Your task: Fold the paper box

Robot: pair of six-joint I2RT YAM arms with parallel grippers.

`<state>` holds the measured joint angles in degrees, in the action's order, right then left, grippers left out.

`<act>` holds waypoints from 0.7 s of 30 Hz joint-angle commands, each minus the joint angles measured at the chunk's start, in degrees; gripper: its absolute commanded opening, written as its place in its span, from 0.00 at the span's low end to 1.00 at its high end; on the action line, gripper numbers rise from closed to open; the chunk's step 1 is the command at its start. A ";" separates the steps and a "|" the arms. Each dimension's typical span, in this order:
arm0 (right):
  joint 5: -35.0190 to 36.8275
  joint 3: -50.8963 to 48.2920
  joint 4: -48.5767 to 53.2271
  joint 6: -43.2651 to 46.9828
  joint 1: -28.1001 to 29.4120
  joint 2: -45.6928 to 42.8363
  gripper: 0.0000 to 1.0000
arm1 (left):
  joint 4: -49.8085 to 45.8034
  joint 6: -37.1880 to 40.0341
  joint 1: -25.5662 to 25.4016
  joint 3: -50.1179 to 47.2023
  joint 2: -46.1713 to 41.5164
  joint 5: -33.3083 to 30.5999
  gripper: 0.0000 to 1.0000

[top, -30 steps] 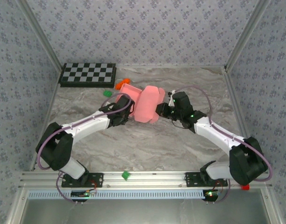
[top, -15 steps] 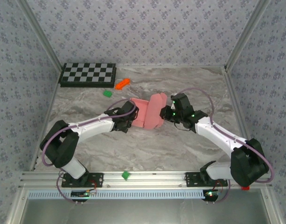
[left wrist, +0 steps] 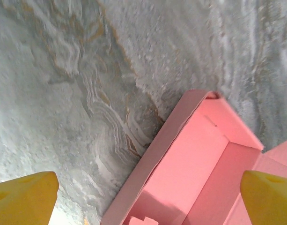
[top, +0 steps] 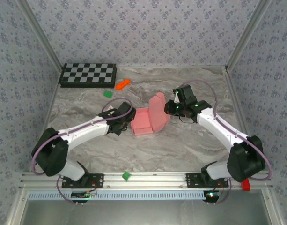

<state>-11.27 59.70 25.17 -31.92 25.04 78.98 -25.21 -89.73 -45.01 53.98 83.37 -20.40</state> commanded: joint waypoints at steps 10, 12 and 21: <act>-8.20 19.67 12.16 29.40 -2.49 14.70 0.13 | 1.39 35.35 11.79 -0.65 -0.98 3.82 0.91; -9.17 23.46 14.66 32.95 -2.58 17.80 0.13 | 3.25 39.74 13.36 -1.72 -0.59 6.24 0.90; -11.67 42.03 27.25 54.66 -1.54 30.69 0.11 | 4.72 50.34 14.41 -4.73 -2.82 6.88 0.90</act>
<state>-20.91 97.32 45.54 11.16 22.92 107.94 -21.69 -45.34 -31.11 49.98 81.84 -14.63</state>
